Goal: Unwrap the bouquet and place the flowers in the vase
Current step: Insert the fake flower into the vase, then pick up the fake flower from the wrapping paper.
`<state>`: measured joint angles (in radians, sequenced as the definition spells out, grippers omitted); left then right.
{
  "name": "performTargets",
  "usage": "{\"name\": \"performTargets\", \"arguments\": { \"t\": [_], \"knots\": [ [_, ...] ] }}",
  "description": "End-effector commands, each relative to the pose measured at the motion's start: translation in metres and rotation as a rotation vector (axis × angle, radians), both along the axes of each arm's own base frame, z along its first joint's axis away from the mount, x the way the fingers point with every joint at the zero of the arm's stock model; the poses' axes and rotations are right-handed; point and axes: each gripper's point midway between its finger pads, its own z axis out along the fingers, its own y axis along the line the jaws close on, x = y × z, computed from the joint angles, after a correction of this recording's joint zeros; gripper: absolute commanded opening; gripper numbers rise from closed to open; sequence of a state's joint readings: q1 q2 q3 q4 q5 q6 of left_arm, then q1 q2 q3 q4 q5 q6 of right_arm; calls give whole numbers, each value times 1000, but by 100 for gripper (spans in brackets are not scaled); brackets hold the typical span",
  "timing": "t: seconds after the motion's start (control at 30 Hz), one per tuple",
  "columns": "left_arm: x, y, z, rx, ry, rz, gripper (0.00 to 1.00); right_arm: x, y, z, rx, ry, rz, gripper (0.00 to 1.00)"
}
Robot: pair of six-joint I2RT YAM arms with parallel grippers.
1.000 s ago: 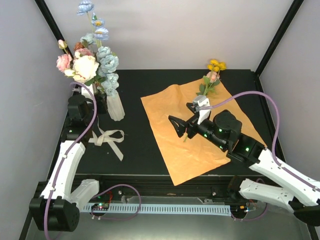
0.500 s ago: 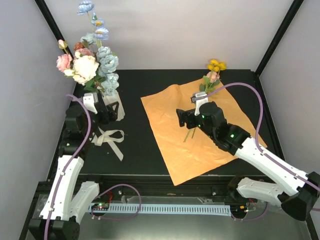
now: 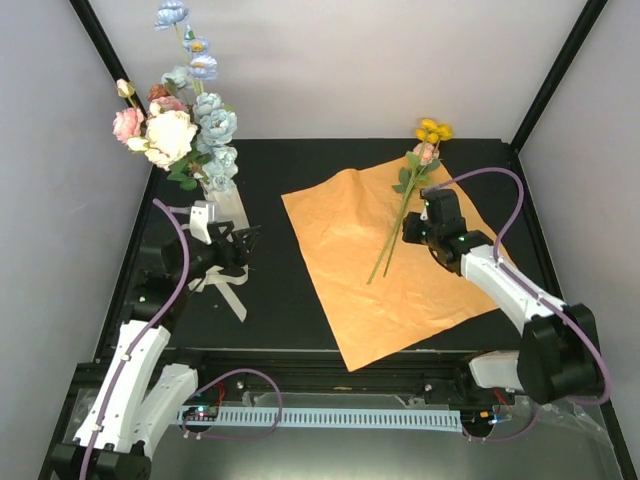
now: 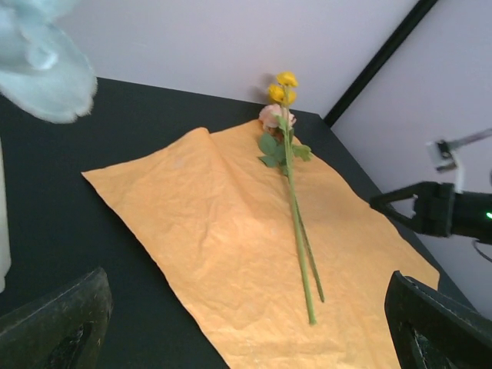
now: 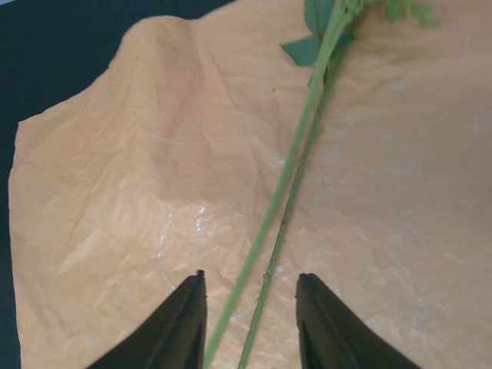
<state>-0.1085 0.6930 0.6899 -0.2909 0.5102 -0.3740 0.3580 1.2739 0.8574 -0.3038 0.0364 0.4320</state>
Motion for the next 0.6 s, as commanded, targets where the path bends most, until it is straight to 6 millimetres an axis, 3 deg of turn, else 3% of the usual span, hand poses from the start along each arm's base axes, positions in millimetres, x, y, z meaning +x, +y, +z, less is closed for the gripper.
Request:
{"name": "performTargets", "arguments": {
  "t": [0.0,0.27,0.57],
  "knots": [
    [-11,-10,-5,3,-3,-65,99,22,11,-4,123,9,13,33],
    [-11,-7,-23,84,1,-58,99,74,7,-41,126,90,-30,24],
    [-11,-9,-24,104,-17,-71,99,108,-8,-73,75,150,-93,23]
  ]
}}
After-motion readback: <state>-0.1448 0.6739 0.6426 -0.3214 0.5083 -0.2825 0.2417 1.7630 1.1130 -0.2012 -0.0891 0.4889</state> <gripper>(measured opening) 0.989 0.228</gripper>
